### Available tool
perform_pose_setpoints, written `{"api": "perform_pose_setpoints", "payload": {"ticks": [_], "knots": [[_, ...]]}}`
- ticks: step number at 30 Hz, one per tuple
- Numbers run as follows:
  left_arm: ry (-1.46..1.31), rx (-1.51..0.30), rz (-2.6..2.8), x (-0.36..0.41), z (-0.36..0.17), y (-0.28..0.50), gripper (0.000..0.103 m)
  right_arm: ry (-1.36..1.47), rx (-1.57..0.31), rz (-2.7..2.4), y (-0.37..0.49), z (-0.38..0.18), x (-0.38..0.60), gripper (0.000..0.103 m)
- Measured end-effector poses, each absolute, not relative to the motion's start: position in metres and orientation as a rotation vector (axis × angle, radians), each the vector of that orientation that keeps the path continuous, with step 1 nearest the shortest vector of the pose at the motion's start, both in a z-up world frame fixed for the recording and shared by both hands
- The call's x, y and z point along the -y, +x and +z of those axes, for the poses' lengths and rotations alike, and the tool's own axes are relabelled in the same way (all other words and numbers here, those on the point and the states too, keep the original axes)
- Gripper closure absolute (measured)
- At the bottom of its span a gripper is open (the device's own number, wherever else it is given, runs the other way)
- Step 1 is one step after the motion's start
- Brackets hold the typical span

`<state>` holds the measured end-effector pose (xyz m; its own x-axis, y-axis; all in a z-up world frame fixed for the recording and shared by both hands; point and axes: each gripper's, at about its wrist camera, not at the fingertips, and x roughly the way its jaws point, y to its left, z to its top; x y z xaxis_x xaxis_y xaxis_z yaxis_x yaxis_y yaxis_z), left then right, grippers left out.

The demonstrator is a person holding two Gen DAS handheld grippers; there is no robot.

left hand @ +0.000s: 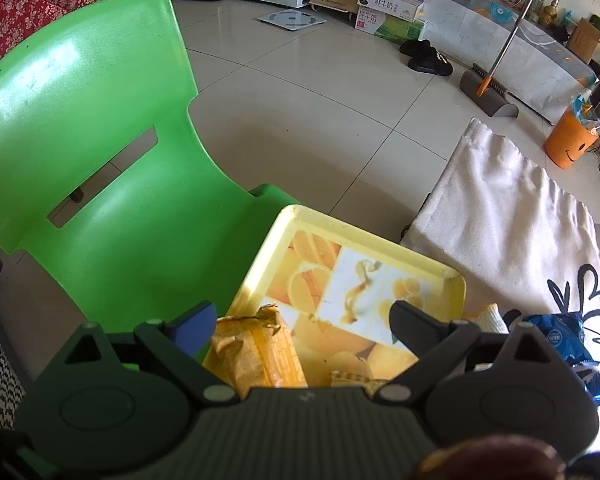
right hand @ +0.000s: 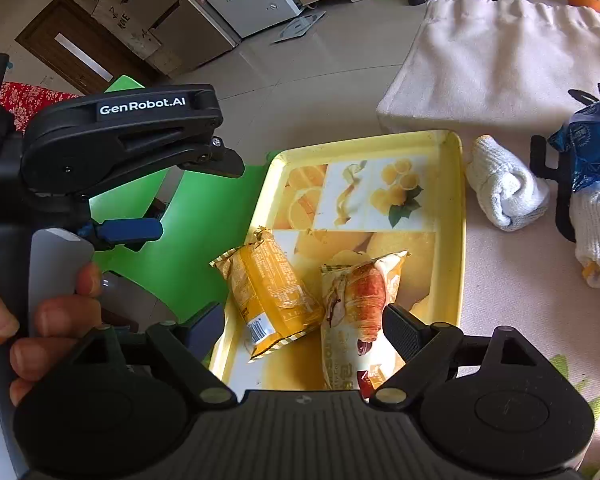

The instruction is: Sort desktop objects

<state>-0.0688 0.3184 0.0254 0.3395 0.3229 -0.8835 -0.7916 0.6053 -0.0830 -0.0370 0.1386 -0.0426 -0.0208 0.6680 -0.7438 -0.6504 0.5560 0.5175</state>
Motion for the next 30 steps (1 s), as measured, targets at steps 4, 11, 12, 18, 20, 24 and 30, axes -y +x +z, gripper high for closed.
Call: {"api": "perform_pose_setpoints", "payload": {"ticks": [4, 11, 12, 18, 20, 24, 30], "knots": [[-0.538, -0.947, 0.723, -0.304, 0.029, -0.058, 0.003, 0.023, -1.172, 1.019, -0.025, -0.033, -0.122, 0.016], [-0.513, -0.930, 0.634, -0.279, 0.024, -0.033, 0.003, 0.042, -1.141, 0.894, 0.004, -0.023, -0.089, 0.016], [-0.517, -0.933, 0.618, -0.274, 0.022, -0.028, 0.003, 0.046, -1.137, 0.874, 0.008, -0.022, -0.083, 0.016], [-0.477, -0.927, 0.512, -0.242, 0.015, 0.002, 0.003, 0.080, -1.133, 0.739, 0.039, -0.017, -0.041, 0.016], [-0.483, -0.938, 0.481, -0.232, 0.009, 0.012, 0.003, 0.096, -1.130, 0.697, 0.049, -0.015, -0.027, 0.016], [-0.491, -0.958, 0.446, -0.217, -0.006, 0.030, 0.003, 0.127, -1.132, 0.628, 0.065, -0.016, 0.001, 0.016], [-0.510, -1.000, 0.439, -0.206, -0.033, 0.052, 0.003, 0.170, -1.148, 0.569, 0.082, -0.021, 0.036, 0.016]]}}
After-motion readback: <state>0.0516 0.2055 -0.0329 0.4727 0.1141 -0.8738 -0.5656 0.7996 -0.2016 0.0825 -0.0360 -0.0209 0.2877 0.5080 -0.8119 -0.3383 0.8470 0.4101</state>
